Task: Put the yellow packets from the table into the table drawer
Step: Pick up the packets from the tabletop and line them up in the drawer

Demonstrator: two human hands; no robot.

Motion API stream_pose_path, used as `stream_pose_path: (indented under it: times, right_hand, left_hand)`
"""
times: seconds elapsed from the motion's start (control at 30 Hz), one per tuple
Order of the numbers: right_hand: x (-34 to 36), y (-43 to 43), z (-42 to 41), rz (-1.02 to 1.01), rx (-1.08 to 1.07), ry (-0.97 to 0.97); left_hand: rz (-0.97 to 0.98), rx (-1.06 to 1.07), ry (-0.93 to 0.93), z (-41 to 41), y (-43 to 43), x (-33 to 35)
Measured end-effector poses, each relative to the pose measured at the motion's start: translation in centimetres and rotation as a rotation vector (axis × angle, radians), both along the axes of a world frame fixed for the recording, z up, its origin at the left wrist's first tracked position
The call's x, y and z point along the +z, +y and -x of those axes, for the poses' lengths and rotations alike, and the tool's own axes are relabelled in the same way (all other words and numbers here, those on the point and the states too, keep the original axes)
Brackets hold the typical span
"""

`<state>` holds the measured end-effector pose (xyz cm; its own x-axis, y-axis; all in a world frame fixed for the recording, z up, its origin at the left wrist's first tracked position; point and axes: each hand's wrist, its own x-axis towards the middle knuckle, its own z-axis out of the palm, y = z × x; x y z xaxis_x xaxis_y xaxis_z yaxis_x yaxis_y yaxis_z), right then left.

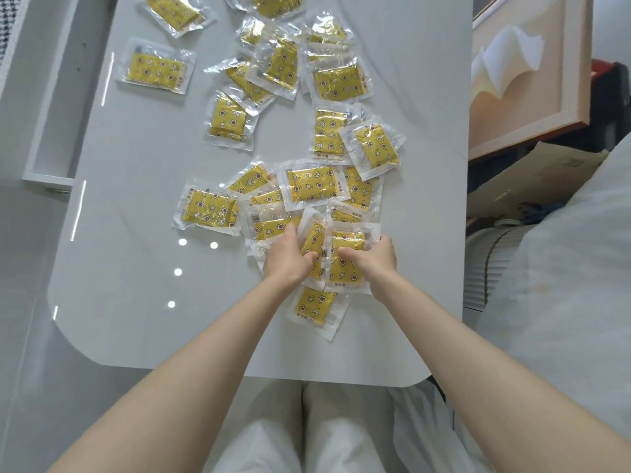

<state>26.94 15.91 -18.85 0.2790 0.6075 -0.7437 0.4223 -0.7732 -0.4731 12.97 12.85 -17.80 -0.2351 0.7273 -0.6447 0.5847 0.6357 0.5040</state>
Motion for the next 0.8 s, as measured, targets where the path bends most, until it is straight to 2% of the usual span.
stream_pose_path:
  times: [0.1, 0.23, 0.4, 0.63, 0.8]
  right_hand:
    - [-0.5, 0.0, 0.2, -0.041, 0.028, -0.019]
    - [-0.4, 0.7, 0.6, -0.140, 0.241, -0.151]
    - [-0.3, 0.9, 0.8, -0.162, 0.400, -0.030]
    - [-0.3, 0.4, 0.3, -0.156, 0.325, 0.114]
    - [2.2, 0.4, -0.8, -0.188, 0.194, 0.314]
  left_hand:
    - [-0.042, -0.046, 0.026, -0.2, -0.2, -0.2]
    - [-0.071, -0.041, 0.028, -0.2, -0.5, -0.6]
    - [-0.100, -0.030, 0.021, -0.3, -0.6, -0.8]
    - [-0.104, 0.033, -0.061, -0.4, -0.8, -0.3]
    - [-0.108, 0.104, -0.189, -0.6, -0.6, 1.4]
